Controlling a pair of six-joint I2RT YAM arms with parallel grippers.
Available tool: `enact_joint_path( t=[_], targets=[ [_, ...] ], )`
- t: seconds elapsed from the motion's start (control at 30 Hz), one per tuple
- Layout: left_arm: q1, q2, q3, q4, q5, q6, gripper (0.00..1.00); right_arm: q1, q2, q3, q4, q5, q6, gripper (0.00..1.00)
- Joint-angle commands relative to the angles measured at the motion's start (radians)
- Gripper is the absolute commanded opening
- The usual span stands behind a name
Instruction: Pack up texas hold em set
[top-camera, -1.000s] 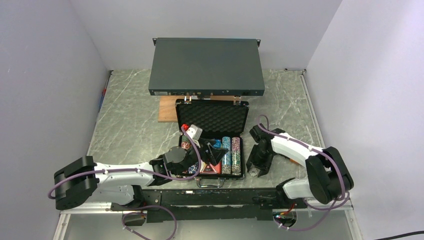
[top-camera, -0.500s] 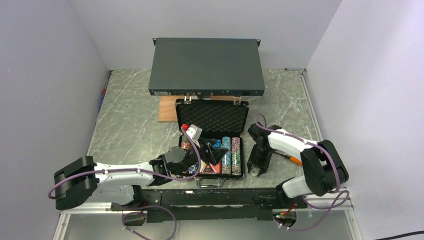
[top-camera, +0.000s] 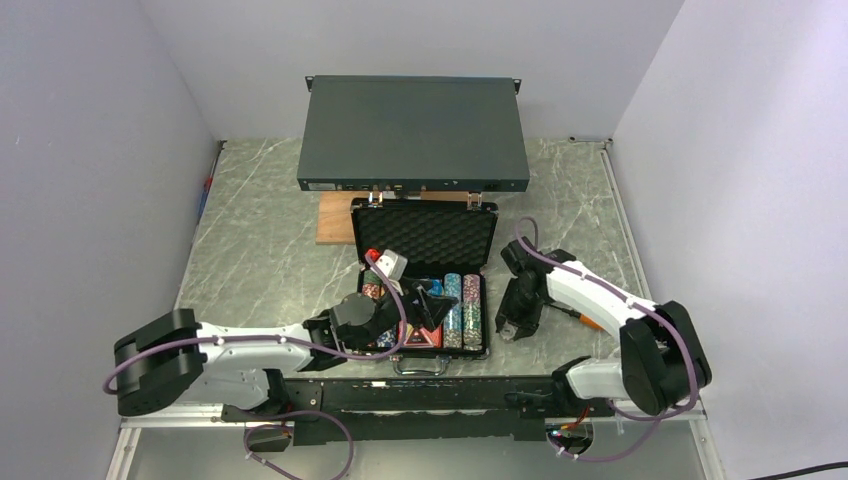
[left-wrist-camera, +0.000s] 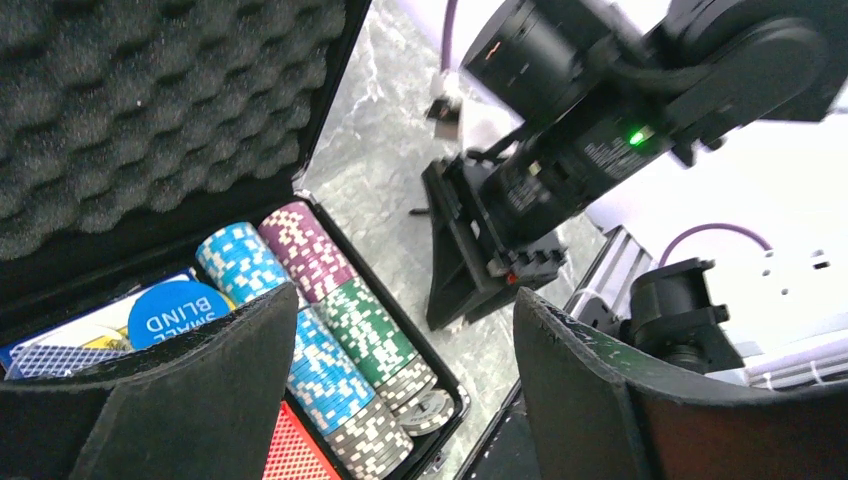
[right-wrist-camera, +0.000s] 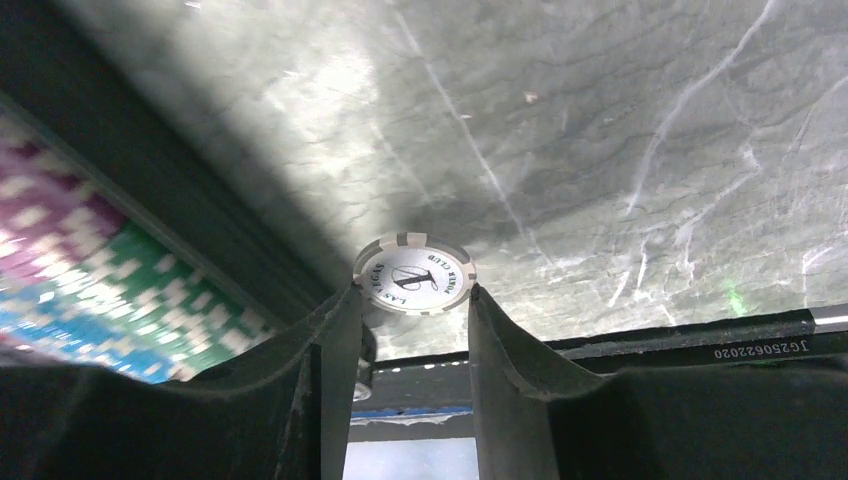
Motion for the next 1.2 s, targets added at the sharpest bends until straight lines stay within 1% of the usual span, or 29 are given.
enact_joint_path(
  t=[0.0,0.2,0.37,0.47,0.57,0.6,0.63,0.67,0.73,0.8,0.87,0.97,1.1,1.17],
  targets=[
    [0.000,0.057,0.031,0.074,-0.021,-0.017,0.81,-0.017,-0.062,0.086,-0.030,-0.011,-0.007,0.13],
    [0.008,0.136,0.045,0.152,0.000,-0.049,0.82,-0.066,-0.142,0.146,-0.063,-0.042,-0.031,0.11],
    [0.010,0.231,0.099,0.210,0.035,-0.048,0.82,-0.085,-0.172,0.211,-0.049,-0.095,-0.026,0.11],
    [0.016,0.289,0.133,0.238,0.048,-0.055,0.77,-0.097,-0.165,0.244,-0.030,-0.118,-0.025,0.10],
    [0.027,0.325,0.146,0.266,0.062,-0.087,0.76,-0.119,-0.153,0.262,-0.035,-0.115,-0.057,0.10],
    [0.028,0.328,0.145,0.270,0.058,-0.087,0.76,-0.129,-0.154,0.251,-0.031,-0.094,-0.072,0.12],
    [0.028,0.326,0.143,0.265,0.056,-0.092,0.76,-0.141,-0.156,0.229,-0.027,-0.065,-0.084,0.19],
    [0.027,0.324,0.139,0.262,0.053,-0.100,0.76,-0.164,-0.156,0.197,-0.021,-0.053,-0.096,0.29],
    [0.027,0.315,0.123,0.270,0.055,-0.114,0.76,-0.225,-0.153,0.119,0.029,-0.107,-0.129,0.42],
    [0.027,0.304,0.105,0.274,0.058,-0.127,0.76,-0.235,-0.141,0.061,0.088,-0.156,-0.152,0.51],
    [0.027,0.289,0.088,0.273,0.058,-0.131,0.76,-0.234,-0.111,0.036,0.127,-0.177,-0.170,0.57],
    [0.028,0.262,0.071,0.265,0.059,-0.123,0.76,-0.232,-0.053,0.043,0.152,-0.173,-0.189,0.66],
    [0.027,0.218,0.052,0.247,0.054,-0.106,0.76,-0.195,0.016,0.048,0.190,-0.160,-0.170,0.71],
    [0.028,0.195,0.039,0.243,0.048,-0.100,0.77,-0.187,0.065,0.055,0.199,-0.167,-0.152,0.72]
  ],
)
